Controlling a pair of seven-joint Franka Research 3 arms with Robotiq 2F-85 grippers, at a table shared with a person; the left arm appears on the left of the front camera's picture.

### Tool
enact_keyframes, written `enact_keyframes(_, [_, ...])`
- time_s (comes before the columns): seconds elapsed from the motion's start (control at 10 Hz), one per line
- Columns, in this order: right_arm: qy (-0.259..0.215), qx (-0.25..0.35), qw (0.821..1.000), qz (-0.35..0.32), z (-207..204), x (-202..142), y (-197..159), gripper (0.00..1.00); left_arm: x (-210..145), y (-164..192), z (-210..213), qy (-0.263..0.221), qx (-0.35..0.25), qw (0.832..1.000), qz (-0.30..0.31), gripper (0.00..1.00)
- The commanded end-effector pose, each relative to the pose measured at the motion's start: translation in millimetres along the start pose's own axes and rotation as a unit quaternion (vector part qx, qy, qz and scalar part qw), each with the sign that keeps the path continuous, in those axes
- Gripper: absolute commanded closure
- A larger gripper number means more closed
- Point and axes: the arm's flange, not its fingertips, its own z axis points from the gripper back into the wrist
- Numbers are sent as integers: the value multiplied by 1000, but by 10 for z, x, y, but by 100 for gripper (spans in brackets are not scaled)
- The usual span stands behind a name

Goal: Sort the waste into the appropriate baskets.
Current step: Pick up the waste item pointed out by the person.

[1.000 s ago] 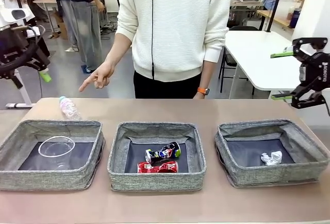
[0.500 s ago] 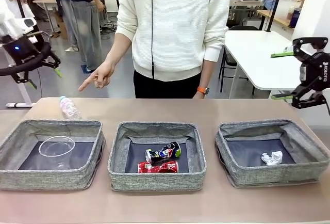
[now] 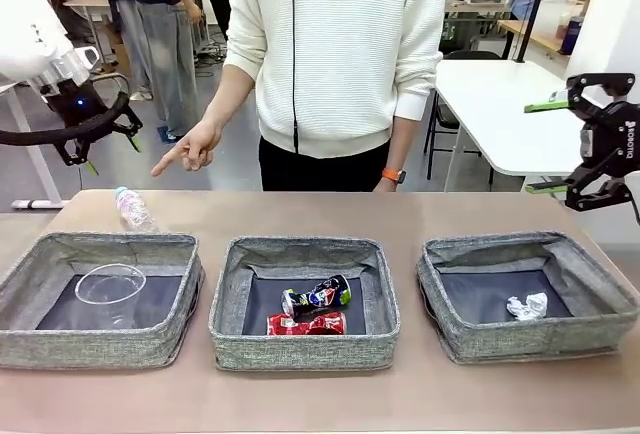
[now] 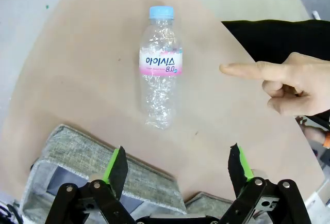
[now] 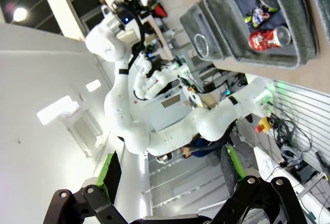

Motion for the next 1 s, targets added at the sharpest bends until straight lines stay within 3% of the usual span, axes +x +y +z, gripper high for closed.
enact_keyframes(0.0, [3, 6, 1000, 4, -4, -5, 28, 0, -6, 5, -74, -38, -4, 999, -22, 0])
enact_keyframes(0.1, [3, 6, 1000, 4, -4, -5, 28, 0, -6, 9, -136, -72, -13, 997, -32, 0])
enact_keyframes(0.2, [3, 6, 1000, 4, -4, -5, 28, 0, -8, 11, -211, -77, -3, 996, -54, 0])
enact_keyframes(0.6, [3, 6, 1000, 4, -4, -5, 28, 0, -10, 151, -539, -35, 68, 992, -103, 0])
enact_keyframes(0.9, [3, 6, 1000, 4, -4, -5, 28, 0, 42, 234, -840, -9, 70, 990, -119, 0])
